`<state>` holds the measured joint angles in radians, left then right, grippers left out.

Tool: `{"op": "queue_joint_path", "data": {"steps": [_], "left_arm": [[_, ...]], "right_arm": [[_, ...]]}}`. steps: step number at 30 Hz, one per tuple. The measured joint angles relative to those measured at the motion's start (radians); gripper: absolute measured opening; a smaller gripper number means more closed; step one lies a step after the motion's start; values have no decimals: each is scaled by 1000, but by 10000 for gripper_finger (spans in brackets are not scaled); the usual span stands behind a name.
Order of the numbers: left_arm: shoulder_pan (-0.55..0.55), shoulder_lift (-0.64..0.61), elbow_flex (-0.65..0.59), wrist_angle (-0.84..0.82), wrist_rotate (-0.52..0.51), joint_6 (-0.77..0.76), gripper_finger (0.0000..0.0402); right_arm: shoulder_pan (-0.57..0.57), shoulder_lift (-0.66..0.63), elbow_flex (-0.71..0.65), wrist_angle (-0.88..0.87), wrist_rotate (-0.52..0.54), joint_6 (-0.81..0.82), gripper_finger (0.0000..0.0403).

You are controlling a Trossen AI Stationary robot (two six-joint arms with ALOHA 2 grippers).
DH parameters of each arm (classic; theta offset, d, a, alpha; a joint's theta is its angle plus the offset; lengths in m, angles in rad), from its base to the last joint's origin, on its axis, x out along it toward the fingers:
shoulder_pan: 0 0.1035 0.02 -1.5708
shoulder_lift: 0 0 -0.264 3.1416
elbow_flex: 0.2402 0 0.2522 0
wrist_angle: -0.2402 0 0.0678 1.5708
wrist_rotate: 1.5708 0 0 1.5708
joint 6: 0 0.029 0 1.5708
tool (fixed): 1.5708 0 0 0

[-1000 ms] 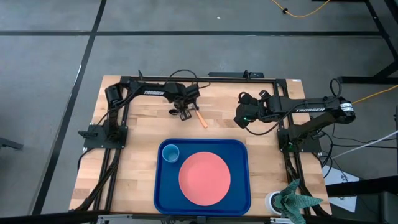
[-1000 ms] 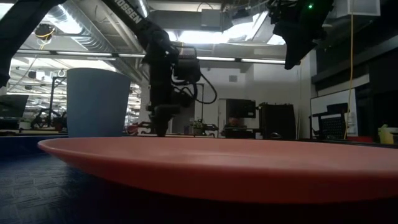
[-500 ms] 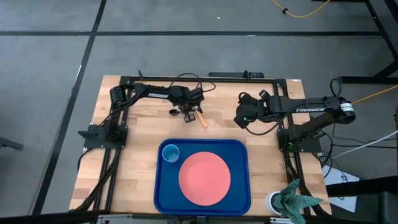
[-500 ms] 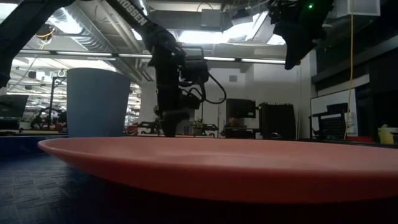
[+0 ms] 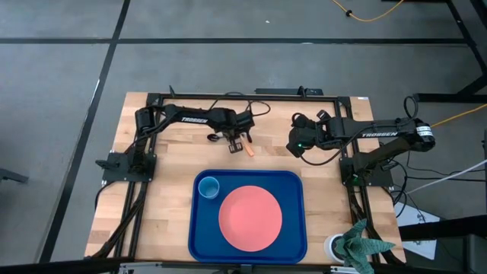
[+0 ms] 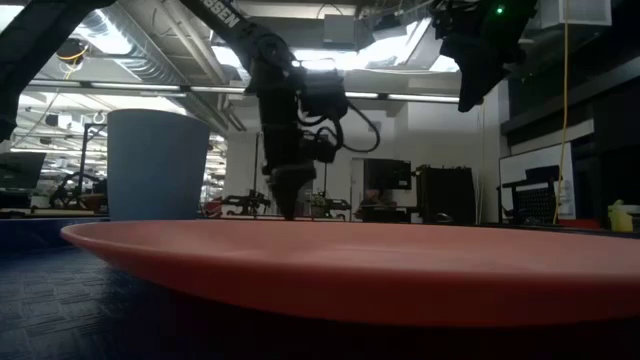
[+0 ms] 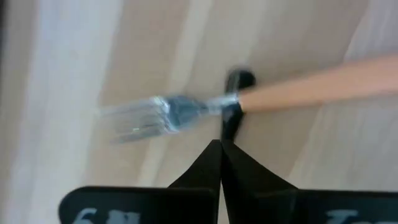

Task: Pick and place plate/cup/fork/spoon on tray
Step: Adjust the black spoon and orange fork on the table

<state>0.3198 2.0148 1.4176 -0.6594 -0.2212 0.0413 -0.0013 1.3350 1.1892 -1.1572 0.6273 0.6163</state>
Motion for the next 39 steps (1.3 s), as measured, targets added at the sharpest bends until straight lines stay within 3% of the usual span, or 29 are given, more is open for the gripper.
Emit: {"op": "queue_joint_path", "data": {"steps": [20,39], "left_arm": [[45,35,8,-18,2,-16,0],[-41,65,11,-43,21,-59,0]], "right_arm": [[0,0,0,-26,-1,3,60],[0,-1,0,-31,-1,6,60]]}}
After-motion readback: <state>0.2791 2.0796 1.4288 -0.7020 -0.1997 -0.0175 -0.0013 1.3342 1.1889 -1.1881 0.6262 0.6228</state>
